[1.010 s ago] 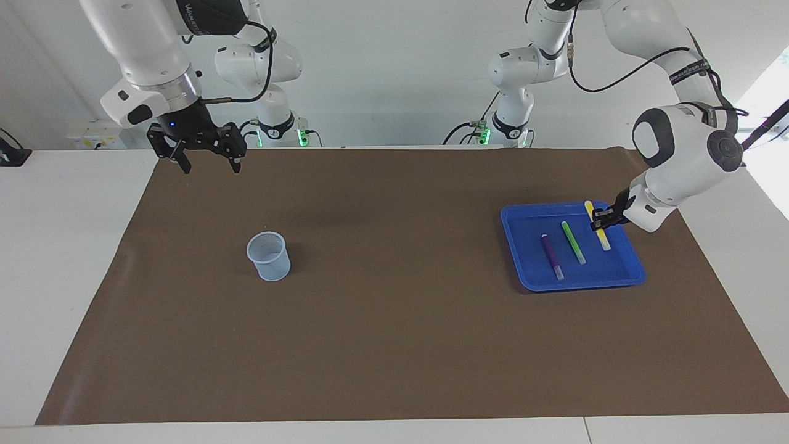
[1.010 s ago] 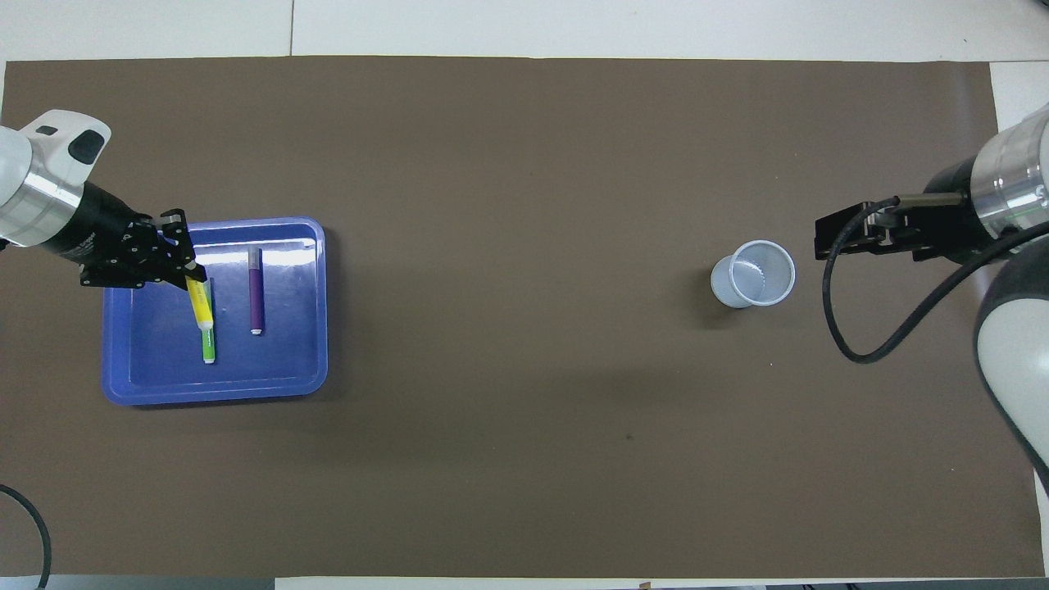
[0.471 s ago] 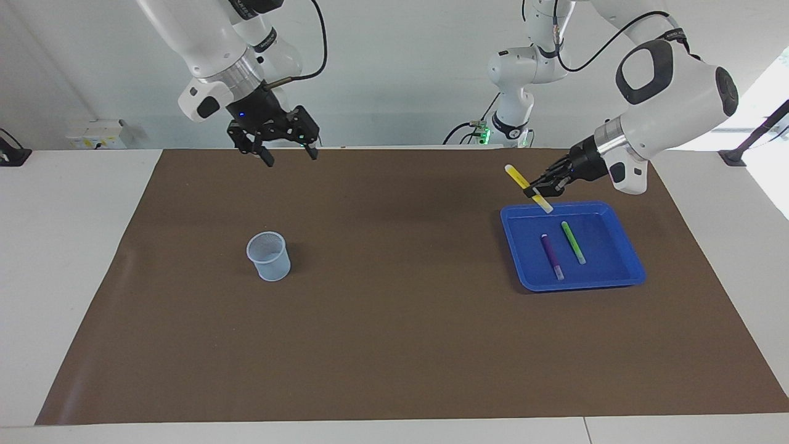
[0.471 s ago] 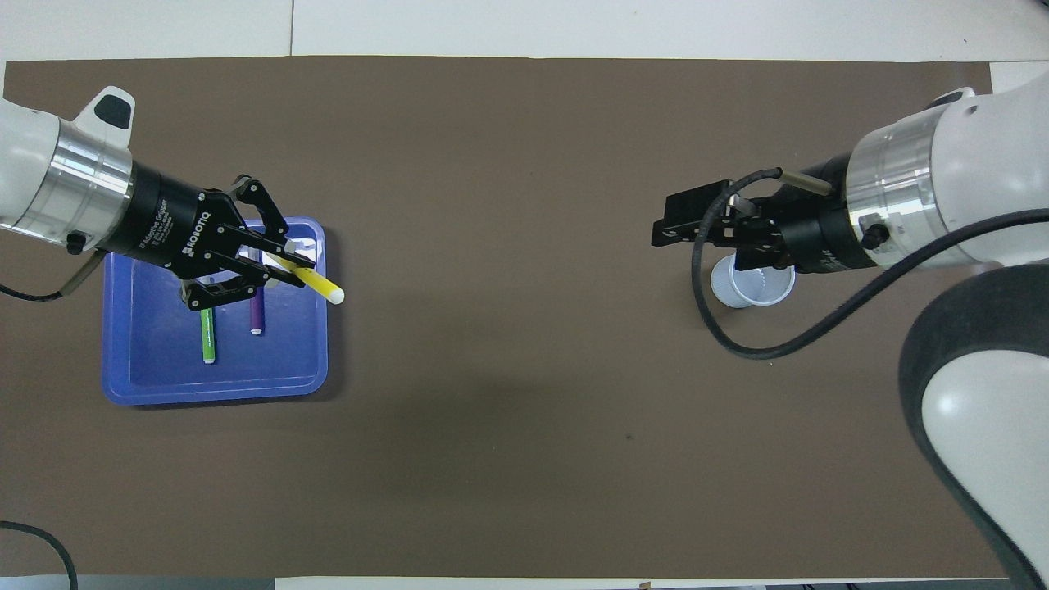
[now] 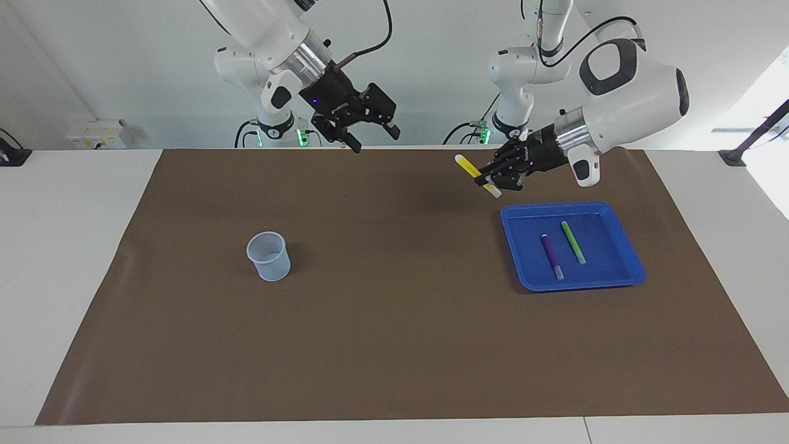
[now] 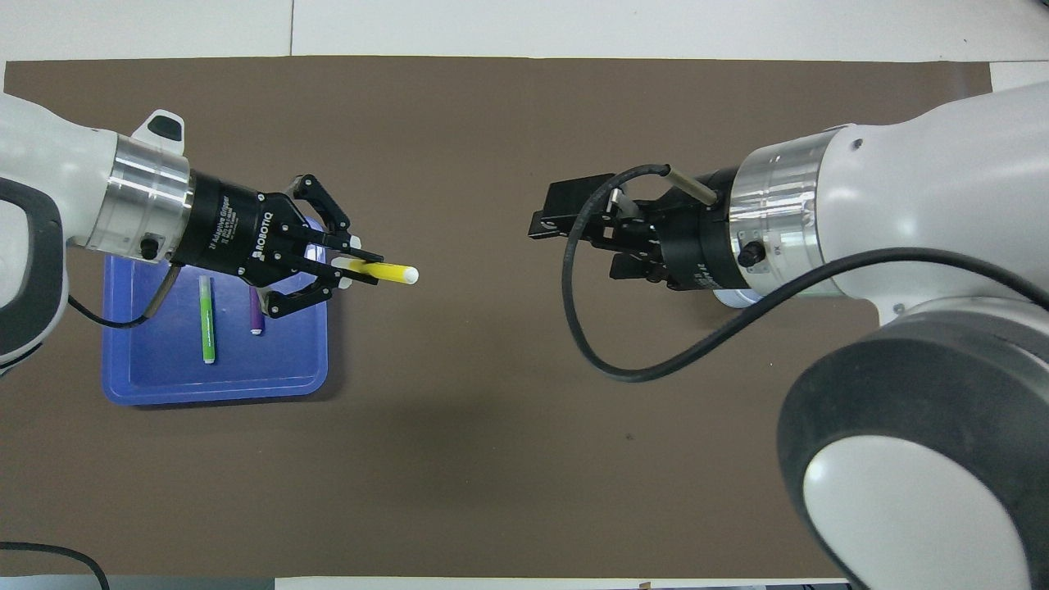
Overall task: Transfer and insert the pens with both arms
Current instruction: 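Lift the yellow pen with the left gripper while the right gripper approaches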
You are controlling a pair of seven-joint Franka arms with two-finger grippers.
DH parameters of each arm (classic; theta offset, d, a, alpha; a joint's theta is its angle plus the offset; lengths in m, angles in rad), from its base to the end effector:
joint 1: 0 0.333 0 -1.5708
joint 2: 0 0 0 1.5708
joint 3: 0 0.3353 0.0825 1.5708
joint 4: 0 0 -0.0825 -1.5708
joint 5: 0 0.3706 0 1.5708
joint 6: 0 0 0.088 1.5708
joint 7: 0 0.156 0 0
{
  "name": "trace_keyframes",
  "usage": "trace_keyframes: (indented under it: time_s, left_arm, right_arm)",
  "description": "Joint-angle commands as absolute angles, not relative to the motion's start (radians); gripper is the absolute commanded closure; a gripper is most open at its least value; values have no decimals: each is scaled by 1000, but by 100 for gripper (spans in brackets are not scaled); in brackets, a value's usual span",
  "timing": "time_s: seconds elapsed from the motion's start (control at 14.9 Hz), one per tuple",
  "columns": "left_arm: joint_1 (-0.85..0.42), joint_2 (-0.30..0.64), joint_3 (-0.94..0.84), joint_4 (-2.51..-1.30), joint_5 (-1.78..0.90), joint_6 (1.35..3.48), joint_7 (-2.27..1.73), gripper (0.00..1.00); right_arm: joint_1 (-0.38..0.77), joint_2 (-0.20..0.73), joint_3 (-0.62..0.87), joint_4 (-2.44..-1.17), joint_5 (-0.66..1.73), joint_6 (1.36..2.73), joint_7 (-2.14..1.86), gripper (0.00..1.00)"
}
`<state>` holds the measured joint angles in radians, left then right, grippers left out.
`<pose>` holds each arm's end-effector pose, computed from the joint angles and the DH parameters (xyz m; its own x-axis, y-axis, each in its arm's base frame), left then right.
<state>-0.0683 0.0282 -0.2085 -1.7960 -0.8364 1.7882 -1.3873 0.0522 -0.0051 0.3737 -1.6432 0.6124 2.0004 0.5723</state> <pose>0.5164 -0.2483 0.5372 0.1835 0.6588 -0.7296 0.9706 -0.2390 0.0284 0.5167 0.3014 0.6302 0.9592 -0.2726 -0.0752 -0.2574 -0.7310 -0.6320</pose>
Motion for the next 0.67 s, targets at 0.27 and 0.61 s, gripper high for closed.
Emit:
trace_keyframes:
  time_s: [0.27,0.61]
  left_arm:
    - [-144,-66,-196,-1957,-1035,1974,-1539,100]
    - [-144,-74,-198,-1970,-1086,1982,-1539,100]
  right_arm:
    - [45,18,460,-1675,637,2094,589,0]
    - [46,51,460,-1677,620,2111,516,0]
